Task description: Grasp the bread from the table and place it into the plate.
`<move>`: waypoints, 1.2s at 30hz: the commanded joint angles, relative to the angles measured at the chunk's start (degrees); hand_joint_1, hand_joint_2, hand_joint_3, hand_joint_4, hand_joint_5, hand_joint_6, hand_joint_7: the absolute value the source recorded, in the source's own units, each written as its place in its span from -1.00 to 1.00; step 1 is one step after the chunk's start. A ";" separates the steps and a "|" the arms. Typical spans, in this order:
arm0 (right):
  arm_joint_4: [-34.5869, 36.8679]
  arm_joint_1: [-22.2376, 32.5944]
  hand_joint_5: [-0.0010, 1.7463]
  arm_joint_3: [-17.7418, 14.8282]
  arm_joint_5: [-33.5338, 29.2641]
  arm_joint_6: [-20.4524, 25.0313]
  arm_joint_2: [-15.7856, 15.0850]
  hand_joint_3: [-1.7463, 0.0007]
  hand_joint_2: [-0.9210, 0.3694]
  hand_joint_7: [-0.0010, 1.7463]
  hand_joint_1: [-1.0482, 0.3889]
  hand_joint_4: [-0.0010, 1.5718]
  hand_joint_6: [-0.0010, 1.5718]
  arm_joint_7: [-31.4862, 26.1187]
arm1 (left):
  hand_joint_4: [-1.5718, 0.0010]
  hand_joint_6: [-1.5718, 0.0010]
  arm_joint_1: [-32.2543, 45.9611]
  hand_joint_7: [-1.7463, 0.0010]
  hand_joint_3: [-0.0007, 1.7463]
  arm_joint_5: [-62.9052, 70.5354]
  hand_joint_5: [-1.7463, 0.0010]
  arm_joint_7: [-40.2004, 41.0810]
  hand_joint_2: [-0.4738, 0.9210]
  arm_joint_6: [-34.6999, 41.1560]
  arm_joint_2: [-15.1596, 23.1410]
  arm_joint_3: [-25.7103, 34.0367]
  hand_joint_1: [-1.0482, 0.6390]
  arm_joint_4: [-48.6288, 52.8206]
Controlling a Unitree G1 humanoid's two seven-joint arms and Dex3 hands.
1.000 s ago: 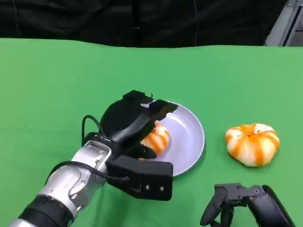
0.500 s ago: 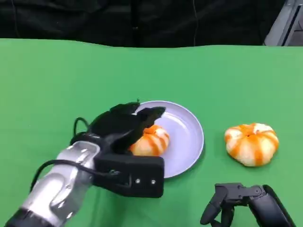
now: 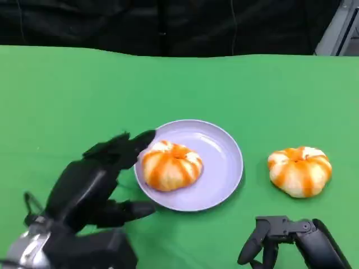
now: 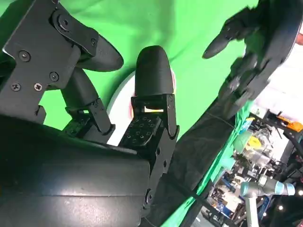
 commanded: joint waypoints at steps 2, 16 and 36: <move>-0.32 0.32 0.79 -0.67 0.65 -0.06 -1.04 -0.66 0.27 0.23 0.47 0.22 0.29 0.17 | 0.33 0.31 4.37 0.79 -0.71 -5.56 0.59 5.46 1.00 -10.23 -1.35 3.69 -0.34 3.64; -0.39 0.23 0.81 -1.01 0.52 0.21 -1.25 -0.61 0.23 0.25 0.48 0.17 0.27 0.29 | -0.09 -0.04 16.35 -0.65 0.57 -28.03 -0.97 -3.88 0.27 -10.43 -9.92 6.57 0.26 -1.84; 0.98 0.24 0.75 -2.11 0.90 -2.73 -1.09 -0.63 0.22 0.26 0.51 0.15 0.25 -0.25 | -0.15 -0.05 12.37 -0.79 0.72 -21.01 -0.99 -5.43 0.10 -20.07 -10.50 9.00 0.20 5.82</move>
